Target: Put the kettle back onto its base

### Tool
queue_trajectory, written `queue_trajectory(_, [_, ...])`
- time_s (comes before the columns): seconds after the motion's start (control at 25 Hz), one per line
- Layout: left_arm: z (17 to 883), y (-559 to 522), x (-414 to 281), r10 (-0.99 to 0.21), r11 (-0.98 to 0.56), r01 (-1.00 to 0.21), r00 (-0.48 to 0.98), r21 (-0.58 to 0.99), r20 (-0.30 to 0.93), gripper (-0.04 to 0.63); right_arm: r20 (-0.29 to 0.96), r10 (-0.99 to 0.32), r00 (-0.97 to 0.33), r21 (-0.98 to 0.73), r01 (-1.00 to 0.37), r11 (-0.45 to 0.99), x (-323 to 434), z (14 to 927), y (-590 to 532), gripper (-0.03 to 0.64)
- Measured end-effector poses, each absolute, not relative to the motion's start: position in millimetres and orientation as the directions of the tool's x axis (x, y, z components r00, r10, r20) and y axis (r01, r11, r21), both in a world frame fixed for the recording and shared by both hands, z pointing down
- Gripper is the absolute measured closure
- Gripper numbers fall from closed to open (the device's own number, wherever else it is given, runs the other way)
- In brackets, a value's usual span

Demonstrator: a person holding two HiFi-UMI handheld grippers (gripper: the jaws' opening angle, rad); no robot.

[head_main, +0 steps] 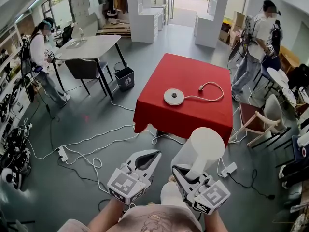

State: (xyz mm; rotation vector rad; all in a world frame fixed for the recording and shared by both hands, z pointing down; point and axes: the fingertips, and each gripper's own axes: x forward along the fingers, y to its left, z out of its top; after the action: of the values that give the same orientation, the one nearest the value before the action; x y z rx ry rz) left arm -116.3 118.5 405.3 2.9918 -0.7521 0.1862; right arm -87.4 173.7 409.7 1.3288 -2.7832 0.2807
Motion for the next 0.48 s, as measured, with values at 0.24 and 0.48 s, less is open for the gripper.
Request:
queue_trajectory(0.24, [406, 90, -102, -0.473, -0.877, -0.48, 0.871, 0.024, 0.131, 0.607, 0.118, -0.754, -0.646, -0.16, -0.762, 0.628, -77, 411, 146, 0.614])
queue_trajectory(0.48, [402, 53, -82, -0.49, -0.868, -0.497, 0.861, 0.02, 0.134, 0.607, 0.117, -0.739, -0.664, -0.154, -0.747, 0.646, -57, 408, 110, 0.614])
